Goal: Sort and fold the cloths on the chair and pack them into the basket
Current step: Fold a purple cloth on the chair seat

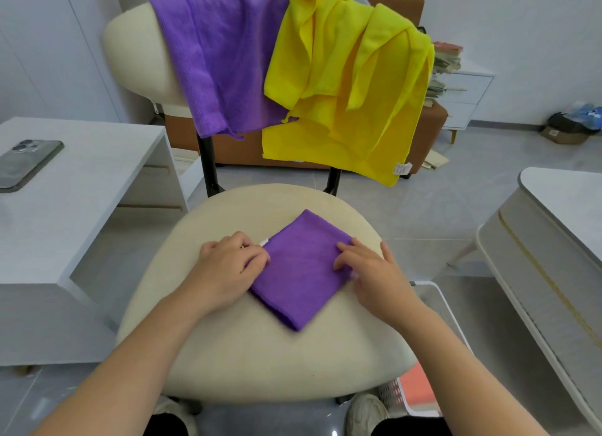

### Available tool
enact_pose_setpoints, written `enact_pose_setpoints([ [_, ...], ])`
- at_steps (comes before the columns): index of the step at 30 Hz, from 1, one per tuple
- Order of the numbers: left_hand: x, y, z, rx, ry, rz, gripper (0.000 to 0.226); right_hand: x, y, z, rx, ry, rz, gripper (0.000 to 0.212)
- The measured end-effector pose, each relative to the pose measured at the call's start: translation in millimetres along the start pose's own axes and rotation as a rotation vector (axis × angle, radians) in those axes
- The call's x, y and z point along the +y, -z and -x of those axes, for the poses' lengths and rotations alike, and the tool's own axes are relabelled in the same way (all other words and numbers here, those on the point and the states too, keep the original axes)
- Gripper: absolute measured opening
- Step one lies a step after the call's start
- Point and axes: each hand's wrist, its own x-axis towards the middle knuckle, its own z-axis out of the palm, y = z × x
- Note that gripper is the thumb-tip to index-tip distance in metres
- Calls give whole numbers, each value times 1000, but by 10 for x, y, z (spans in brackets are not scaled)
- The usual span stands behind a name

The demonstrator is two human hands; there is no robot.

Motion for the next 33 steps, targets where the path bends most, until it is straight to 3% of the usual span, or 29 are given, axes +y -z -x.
enact_pose_setpoints([
  [2, -24, 55, 26, 18, -57, 79, 57, 19, 41, 27, -10, 4, 57, 63],
  [6, 13, 77, 103, 104, -310, -9, 32, 30, 69, 112, -23, 88, 64, 76],
  [10, 142, -44, 214, -15, -524, -103, 35, 50, 28, 168, -37, 149, 22, 74],
  [16, 226, -218, 227, 62, -613, -223, 18, -38, -88, 203, -38, 247, -114, 68],
  [19, 232, -271, 183, 161, -580, -155, 9, -76, -105, 208, 4, 311, -137, 65],
  [25, 240, -269, 174, 203, -570, -72, 14, -135, -240, 181, 92, 306, -209, 44],
  [33, -142, -122, 178, 128, -479, -62, 56, -116, -189, 147, 112, 281, -405, 37],
])
